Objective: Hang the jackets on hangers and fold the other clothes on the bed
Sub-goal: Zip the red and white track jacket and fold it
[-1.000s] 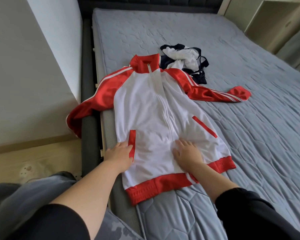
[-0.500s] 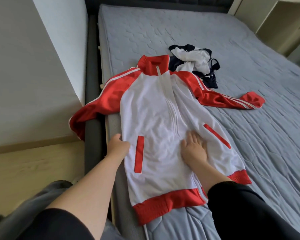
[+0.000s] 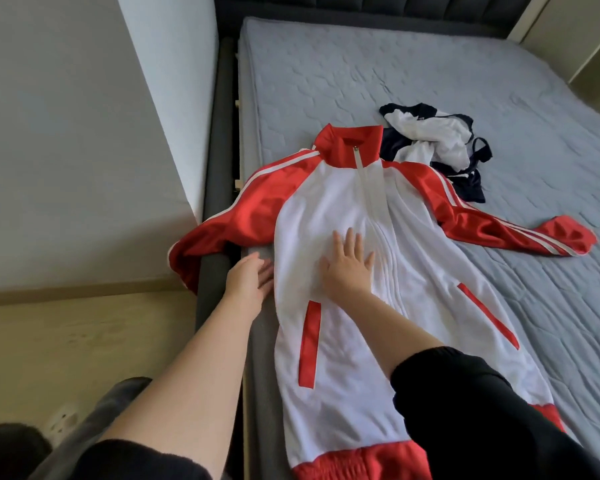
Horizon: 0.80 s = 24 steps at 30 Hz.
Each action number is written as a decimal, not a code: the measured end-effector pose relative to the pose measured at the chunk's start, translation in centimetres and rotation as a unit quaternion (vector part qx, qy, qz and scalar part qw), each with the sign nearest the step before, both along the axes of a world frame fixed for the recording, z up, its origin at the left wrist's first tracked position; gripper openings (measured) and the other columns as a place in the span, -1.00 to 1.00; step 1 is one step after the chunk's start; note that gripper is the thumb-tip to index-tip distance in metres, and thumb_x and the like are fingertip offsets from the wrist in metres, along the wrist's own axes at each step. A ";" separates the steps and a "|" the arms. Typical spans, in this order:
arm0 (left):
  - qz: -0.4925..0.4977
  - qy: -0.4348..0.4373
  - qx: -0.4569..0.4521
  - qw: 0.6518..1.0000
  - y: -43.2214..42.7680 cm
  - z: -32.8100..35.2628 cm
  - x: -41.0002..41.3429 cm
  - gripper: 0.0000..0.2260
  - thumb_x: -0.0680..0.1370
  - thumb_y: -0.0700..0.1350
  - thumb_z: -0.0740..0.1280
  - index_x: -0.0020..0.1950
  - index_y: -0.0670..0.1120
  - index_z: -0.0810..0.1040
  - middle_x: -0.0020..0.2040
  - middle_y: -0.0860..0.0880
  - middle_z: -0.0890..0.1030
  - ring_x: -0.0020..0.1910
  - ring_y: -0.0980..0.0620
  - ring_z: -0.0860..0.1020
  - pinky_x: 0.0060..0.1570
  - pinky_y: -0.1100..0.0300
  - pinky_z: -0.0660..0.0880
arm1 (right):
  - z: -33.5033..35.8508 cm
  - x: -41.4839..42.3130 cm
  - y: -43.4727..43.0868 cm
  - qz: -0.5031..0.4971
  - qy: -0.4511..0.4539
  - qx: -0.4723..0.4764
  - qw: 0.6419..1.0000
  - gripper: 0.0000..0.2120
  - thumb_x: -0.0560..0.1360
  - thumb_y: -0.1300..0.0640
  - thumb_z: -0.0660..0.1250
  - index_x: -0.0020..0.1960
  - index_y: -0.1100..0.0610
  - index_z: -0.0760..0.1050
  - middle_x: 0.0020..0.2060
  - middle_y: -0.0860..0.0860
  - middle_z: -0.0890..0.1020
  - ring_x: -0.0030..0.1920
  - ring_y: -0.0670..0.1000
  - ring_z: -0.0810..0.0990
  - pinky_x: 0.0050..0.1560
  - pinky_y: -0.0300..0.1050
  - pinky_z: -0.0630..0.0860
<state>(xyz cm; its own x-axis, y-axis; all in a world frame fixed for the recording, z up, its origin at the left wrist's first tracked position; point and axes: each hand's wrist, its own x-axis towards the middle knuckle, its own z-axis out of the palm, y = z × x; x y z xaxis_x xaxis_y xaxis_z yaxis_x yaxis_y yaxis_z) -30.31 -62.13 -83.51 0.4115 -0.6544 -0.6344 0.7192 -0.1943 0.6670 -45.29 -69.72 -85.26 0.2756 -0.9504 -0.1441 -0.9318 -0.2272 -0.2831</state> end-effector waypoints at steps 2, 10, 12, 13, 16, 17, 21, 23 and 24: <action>0.011 0.052 -0.033 0.998 -0.5 -0.4 1.2 -0.63 0.64 -0.17 0.13 0.45 -0.16 0.29 0.36 -0.18 0.43 0.30 -0.11 0.45 0.11 0.06 0.44 | -0.8 1.3 -0.7 0.034 -0.011 0.044 0.998 -0.39 0.62 -0.09 -0.04 0.57 0.04 -0.18 0.56 0.05 -0.18 0.54 0.04 -0.24 0.48 0.14 -0.25; 0.089 0.221 -0.133 0.962 -3.0 -2.4 3.9 -0.56 0.59 -0.06 0.22 0.44 -0.17 0.28 0.40 -0.16 0.40 0.41 -0.12 0.34 0.36 -0.02 0.26 | -5.3 1.9 -0.7 0.052 0.054 0.043 0.996 -0.31 0.58 -0.18 -0.06 0.56 0.07 -0.26 0.56 0.06 -0.18 0.54 0.03 -0.26 0.50 0.07 -0.27; 0.129 0.255 -0.158 0.945 -3.5 -2.3 4.4 -0.62 0.56 -0.05 0.28 0.34 -0.15 0.39 0.31 -0.14 0.49 0.33 -0.11 0.43 0.33 -0.04 0.31 | -5.5 2.0 -0.9 0.058 0.062 0.051 0.995 -0.30 0.58 -0.18 -0.06 0.56 0.08 -0.27 0.55 0.07 -0.19 0.53 0.04 -0.28 0.49 0.09 -0.28; 0.153 0.267 -0.168 0.936 -3.7 -2.2 4.8 -0.63 0.55 -0.05 0.31 0.31 -0.14 0.42 0.28 -0.14 0.52 0.30 -0.11 0.46 0.35 -0.05 0.32 | -5.7 2.0 -0.9 0.059 0.065 0.055 0.995 -0.30 0.58 -0.18 -0.07 0.56 0.08 -0.28 0.55 0.08 -0.21 0.53 0.05 -0.29 0.48 0.09 -0.29; 0.207 0.294 -0.184 0.915 -4.0 -2.2 6.3 -0.65 0.52 -0.08 0.35 0.28 -0.14 0.48 0.21 -0.14 0.58 0.25 -0.11 0.51 0.33 -0.06 0.35 | -5.8 1.9 -1.1 0.060 0.072 0.059 0.994 -0.30 0.58 -0.18 -0.07 0.55 0.09 -0.30 0.55 0.08 -0.22 0.53 0.06 -0.30 0.48 0.10 -0.30; 0.209 0.303 -0.190 0.910 -3.9 -2.2 6.9 -0.67 0.53 -0.07 0.34 0.25 -0.17 0.50 0.19 -0.18 0.60 0.22 -0.14 0.53 0.31 -0.07 0.36 | -5.8 1.9 -1.1 0.059 0.073 0.057 0.994 -0.30 0.58 -0.17 -0.06 0.55 0.09 -0.30 0.55 0.09 -0.23 0.53 0.06 -0.30 0.48 0.10 -0.30; 0.215 0.294 -0.228 0.903 -3.8 -1.8 8.9 -0.67 0.54 0.00 0.33 0.12 -0.24 0.58 0.10 -0.27 0.63 0.15 -0.22 0.56 0.22 -0.15 0.40 | -5.9 2.0 -1.1 0.059 0.077 0.057 0.994 -0.30 0.58 -0.16 -0.06 0.55 0.08 -0.31 0.55 0.09 -0.24 0.53 0.06 -0.31 0.48 0.10 -0.31; 0.241 0.270 -0.249 0.898 -3.7 -1.3 10.1 -0.71 0.54 0.00 0.32 0.01 -0.22 0.63 0.08 -0.24 0.64 0.15 -0.21 0.56 0.23 -0.15 0.39 | -5.8 2.0 -1.1 0.058 0.080 0.061 0.993 -0.30 0.58 -0.16 -0.05 0.55 0.08 -0.31 0.54 0.08 -0.25 0.53 0.06 -0.31 0.47 0.10 -0.31; 0.248 0.255 -0.262 0.897 -3.7 -1.1 10.8 -0.73 0.55 0.00 0.30 0.00 -0.19 0.63 0.09 -0.21 0.64 0.17 -0.19 0.55 0.26 -0.14 0.37 | -5.7 2.0 -1.2 0.058 0.082 0.064 0.993 -0.30 0.58 -0.16 -0.05 0.55 0.08 -0.31 0.54 0.08 -0.25 0.53 0.06 -0.32 0.47 0.10 -0.32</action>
